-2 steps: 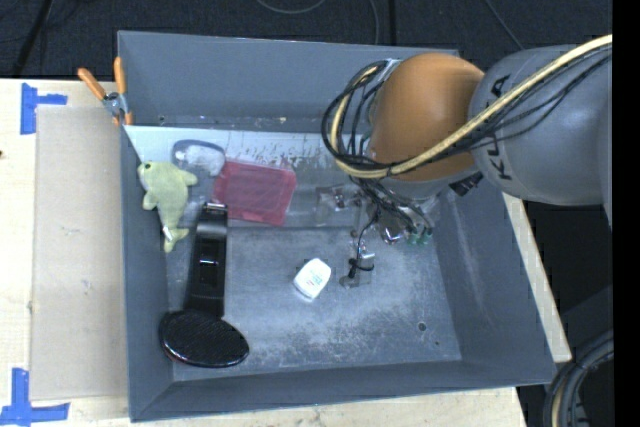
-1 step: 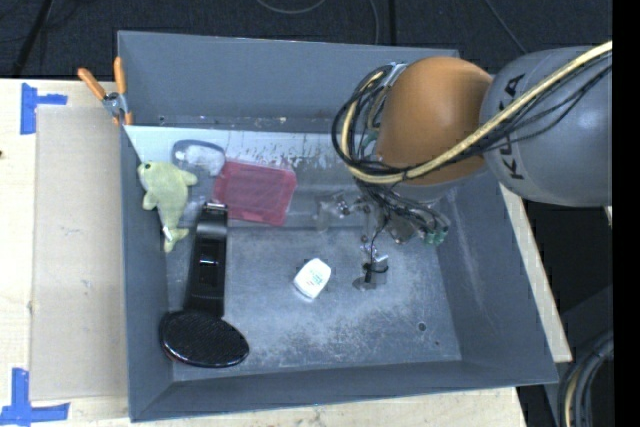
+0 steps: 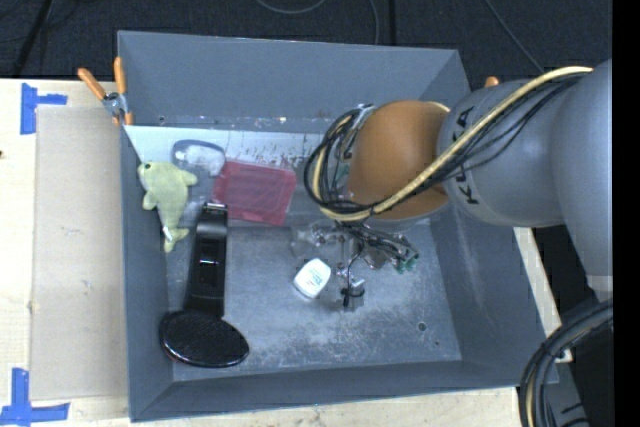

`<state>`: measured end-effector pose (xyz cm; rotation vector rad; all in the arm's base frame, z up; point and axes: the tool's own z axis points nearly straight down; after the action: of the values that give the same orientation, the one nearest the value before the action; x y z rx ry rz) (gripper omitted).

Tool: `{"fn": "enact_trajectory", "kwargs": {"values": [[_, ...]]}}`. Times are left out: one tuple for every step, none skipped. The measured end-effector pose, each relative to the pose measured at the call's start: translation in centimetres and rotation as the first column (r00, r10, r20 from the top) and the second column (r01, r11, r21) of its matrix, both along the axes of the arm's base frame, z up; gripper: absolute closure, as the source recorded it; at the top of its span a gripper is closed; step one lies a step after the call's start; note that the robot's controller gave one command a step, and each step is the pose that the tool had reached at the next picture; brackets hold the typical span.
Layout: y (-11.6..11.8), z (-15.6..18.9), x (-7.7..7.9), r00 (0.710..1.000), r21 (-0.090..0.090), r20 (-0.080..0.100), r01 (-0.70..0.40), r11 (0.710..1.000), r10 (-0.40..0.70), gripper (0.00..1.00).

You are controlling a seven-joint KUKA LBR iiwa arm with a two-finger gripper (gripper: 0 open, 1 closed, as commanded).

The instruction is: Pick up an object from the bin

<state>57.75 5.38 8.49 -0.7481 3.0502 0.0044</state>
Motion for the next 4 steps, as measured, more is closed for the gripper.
{"fn": "enact_trajectory", "kwargs": {"values": [[0.77, -2.29, 0.0, 0.957, -0.003, 0.007, -0.29, 0.957, 0.29, 1.0], [0.84, -2.07, -0.17, 0.944, -0.002, 0.005, -0.329, 0.944, 0.329, 1.0], [0.88, -1.83, -0.21, 0.933, -0.002, 0.004, -0.359, 0.933, 0.359, 1.0], [0.87, -1.32, -0.38, 0.934, 0.0, -0.003, -0.359, 0.934, 0.359, 1.0]]}}
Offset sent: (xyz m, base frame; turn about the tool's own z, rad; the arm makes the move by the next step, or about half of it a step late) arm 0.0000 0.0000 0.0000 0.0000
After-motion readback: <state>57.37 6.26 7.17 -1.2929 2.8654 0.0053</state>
